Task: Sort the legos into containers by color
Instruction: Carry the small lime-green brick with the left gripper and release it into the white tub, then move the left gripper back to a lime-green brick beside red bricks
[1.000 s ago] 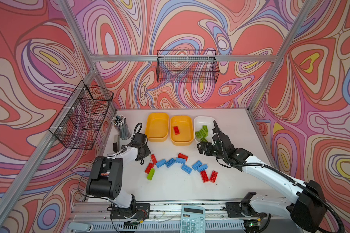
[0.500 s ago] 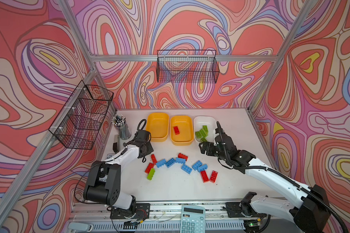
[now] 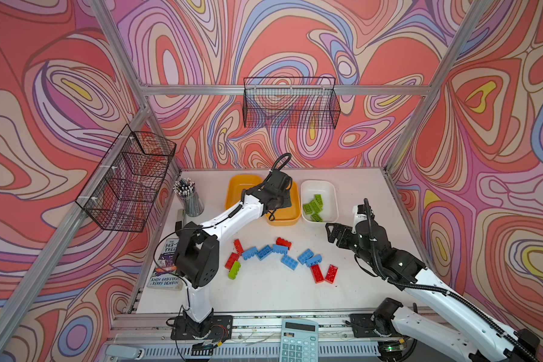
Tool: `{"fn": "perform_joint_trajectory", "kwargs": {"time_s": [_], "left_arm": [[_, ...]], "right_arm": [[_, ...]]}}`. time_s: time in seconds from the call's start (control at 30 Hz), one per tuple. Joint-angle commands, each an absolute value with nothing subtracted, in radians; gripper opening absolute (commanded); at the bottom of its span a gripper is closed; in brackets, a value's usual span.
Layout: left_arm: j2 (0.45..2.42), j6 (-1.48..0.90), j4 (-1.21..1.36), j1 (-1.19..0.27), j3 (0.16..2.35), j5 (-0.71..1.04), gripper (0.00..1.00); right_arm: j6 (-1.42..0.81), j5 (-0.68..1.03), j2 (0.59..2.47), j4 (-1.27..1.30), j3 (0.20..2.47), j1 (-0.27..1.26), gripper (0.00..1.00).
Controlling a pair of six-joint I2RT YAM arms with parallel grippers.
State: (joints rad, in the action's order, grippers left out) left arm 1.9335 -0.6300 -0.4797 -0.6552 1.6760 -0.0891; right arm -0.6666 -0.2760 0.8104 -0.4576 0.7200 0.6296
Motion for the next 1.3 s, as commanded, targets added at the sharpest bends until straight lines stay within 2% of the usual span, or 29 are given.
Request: {"fn": "perform_joint_trajectory", "kwargs": {"time_s": [0.0,0.27,0.33,0.37,0.43,0.5,0.53,0.67,0.83,0.97,1.27], "left_arm": [[2.064,-0.615,-0.531,-0.696,1.847,-0.02,0.16],[2.336,-0.703,-0.43,-0.709,2.095,0.128,0.18],[2.384,-0.715,-0.436,-0.709,2.143,0.149,0.22],[2.397,-0.719,-0.436,-0.709,2.154,0.157,0.3],[2.408,-0.725,-0.426,-0.709,2.158,0.174,0.58],[2.4,-0.724,-0.419,-0.711,2.152,0.178,0.69],[2.392,-0.722,-0.416,-0.71,2.145,0.176,0.7],[2.319,-0.709,-0.401,-0.712,2.086,0.186,0.7],[2.102,-0.694,-0.313,-0.712,1.834,0.169,0.68],[1.867,-0.661,-0.306,-0.712,1.555,0.06,0.67],[1.299,-0.705,-0.503,-0.712,0.98,-0.218,0.64]], "right_arm": [[-0.696,-0.325,0.755,-0.52,0.701,0.634,0.98],[-0.698,-0.369,0.657,-0.603,0.704,0.634,0.98],[-0.698,-0.375,0.638,-0.62,0.703,0.633,0.98],[-0.698,-0.377,0.63,-0.627,0.701,0.634,0.98],[-0.698,-0.379,0.612,-0.635,0.7,0.634,0.98],[-0.699,-0.382,0.602,-0.64,0.698,0.634,0.98],[-0.699,-0.382,0.601,-0.64,0.698,0.634,0.98],[-0.693,-0.375,0.611,-0.636,0.701,0.634,0.98],[-0.675,-0.352,0.64,-0.623,0.719,0.634,0.98],[-0.663,-0.321,0.677,-0.593,0.729,0.634,0.98],[-0.644,-0.194,0.848,-0.435,0.726,0.635,0.98]]}}
